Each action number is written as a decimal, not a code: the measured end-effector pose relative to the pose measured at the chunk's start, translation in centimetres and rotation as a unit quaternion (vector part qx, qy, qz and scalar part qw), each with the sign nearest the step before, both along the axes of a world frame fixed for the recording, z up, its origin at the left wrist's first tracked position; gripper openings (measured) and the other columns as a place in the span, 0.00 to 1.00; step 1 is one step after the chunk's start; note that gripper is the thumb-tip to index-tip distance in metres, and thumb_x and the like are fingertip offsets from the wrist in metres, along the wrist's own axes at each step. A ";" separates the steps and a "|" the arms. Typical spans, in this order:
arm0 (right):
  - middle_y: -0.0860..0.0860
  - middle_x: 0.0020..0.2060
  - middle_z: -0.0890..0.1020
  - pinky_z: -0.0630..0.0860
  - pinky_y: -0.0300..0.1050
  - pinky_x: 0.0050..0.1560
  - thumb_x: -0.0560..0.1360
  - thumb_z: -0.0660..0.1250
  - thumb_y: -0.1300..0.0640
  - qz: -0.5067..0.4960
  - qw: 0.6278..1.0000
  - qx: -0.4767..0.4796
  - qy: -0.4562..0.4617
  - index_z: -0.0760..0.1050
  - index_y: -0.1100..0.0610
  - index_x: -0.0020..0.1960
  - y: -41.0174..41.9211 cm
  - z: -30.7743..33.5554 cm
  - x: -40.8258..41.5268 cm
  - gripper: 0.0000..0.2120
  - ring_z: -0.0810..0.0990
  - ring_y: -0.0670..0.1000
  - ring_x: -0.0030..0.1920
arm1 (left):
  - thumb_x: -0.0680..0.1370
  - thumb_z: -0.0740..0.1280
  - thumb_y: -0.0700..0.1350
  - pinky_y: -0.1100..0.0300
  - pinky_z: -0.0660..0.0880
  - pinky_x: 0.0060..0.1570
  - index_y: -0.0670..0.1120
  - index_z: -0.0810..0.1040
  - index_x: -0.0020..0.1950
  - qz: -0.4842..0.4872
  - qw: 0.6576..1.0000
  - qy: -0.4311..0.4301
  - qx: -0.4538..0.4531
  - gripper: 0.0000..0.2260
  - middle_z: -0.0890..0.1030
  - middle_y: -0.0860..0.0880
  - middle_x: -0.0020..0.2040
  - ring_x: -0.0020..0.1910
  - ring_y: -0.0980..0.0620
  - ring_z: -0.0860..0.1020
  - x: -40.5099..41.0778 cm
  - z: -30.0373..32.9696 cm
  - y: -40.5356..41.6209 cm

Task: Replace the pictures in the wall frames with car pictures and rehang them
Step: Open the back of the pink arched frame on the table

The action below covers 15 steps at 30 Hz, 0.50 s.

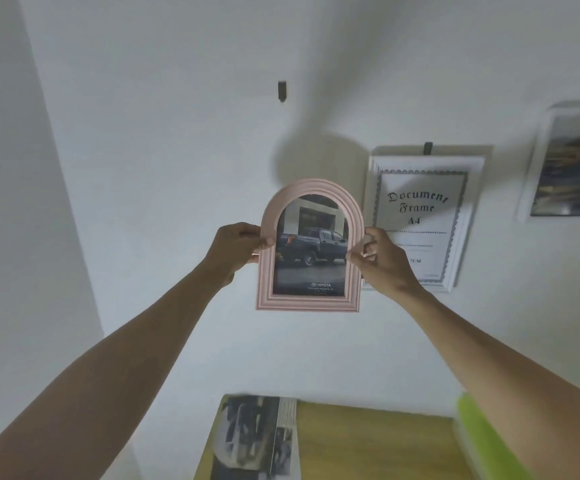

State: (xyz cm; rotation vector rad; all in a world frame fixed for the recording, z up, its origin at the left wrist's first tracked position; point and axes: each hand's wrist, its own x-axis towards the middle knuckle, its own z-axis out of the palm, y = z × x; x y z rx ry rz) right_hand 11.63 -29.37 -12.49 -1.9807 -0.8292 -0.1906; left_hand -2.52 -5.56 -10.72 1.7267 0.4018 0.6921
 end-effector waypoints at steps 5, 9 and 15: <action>0.53 0.58 0.80 0.78 0.45 0.53 0.77 0.69 0.52 -0.009 0.996 -0.052 0.072 0.66 0.55 0.72 -3.6 -7.2 -0.7 0.26 0.81 0.52 0.54 | 0.71 0.76 0.39 0.54 0.82 0.44 0.41 0.82 0.51 0.023 0.998 0.054 0.030 0.10 0.84 0.44 0.46 0.48 0.45 0.83 -1.6 -5.8 -4.7; 0.54 0.66 0.75 0.74 0.48 0.62 0.78 0.67 0.50 -0.032 0.992 -0.082 0.088 0.61 0.55 0.75 -5.1 -11.8 -2.6 0.30 0.76 0.53 0.64 | 0.70 0.77 0.47 0.54 0.80 0.48 0.47 0.81 0.49 0.066 0.982 0.114 0.138 0.10 0.82 0.50 0.43 0.45 0.50 0.81 -3.4 -11.5 -8.7; 0.46 0.50 0.84 0.82 0.51 0.52 0.74 0.64 0.37 0.072 0.963 -0.036 0.258 0.69 0.45 0.67 -5.0 -14.8 -6.4 0.24 0.86 0.47 0.46 | 0.74 0.70 0.52 0.55 0.79 0.45 0.51 0.76 0.48 0.103 0.953 0.171 0.230 0.08 0.80 0.57 0.40 0.41 0.55 0.80 -5.8 -18.4 -15.1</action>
